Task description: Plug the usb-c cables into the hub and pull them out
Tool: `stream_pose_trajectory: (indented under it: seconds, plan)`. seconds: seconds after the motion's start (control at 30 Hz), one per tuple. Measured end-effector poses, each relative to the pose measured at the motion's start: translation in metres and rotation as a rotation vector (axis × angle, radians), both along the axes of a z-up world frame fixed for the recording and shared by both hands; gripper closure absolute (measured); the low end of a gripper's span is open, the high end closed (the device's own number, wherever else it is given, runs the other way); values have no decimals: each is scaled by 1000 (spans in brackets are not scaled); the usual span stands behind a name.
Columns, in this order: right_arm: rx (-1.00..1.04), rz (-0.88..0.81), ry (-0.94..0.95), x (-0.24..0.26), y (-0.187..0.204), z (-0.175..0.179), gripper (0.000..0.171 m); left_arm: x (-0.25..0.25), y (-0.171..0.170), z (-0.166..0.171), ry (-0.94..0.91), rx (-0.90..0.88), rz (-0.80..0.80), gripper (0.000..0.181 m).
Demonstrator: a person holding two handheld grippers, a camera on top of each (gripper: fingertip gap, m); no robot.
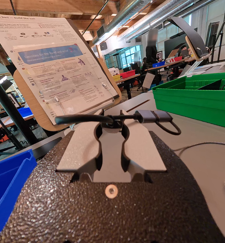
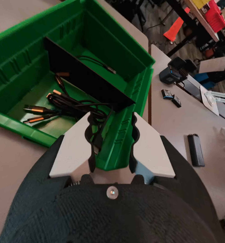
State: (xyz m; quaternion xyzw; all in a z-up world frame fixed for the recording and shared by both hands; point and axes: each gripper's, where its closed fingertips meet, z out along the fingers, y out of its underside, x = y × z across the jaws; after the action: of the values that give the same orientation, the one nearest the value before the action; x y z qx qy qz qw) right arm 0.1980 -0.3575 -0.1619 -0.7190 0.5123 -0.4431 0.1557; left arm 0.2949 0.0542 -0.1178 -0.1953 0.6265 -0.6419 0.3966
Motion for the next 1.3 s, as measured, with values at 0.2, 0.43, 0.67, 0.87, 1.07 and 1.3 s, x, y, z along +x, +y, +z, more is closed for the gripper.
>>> stream_pose_trajectory:
  seconds: [0.2,0.43,0.67,0.87,1.07,1.3]
  plan:
    - [10,-100,-106,-23,-9,17,101,1,-1,-3,12,0,-6,160]
    - [100,-52,-240,-21,11,46,110,-2,-7,-5,15,8,-31,160]
    - [142,-46,104,-25,14,-28,147,-4,-10,-7,27,2,-55,160]
    - [-57,-57,322,-16,1,-55,171,-5,-14,-10,30,16,-72,160]
    - [-181,-29,285,2,1,-42,150,-5,-13,-10,33,17,-79,160]
    - [-342,73,404,14,-2,-55,156,-4,-14,-13,52,10,-89,160]
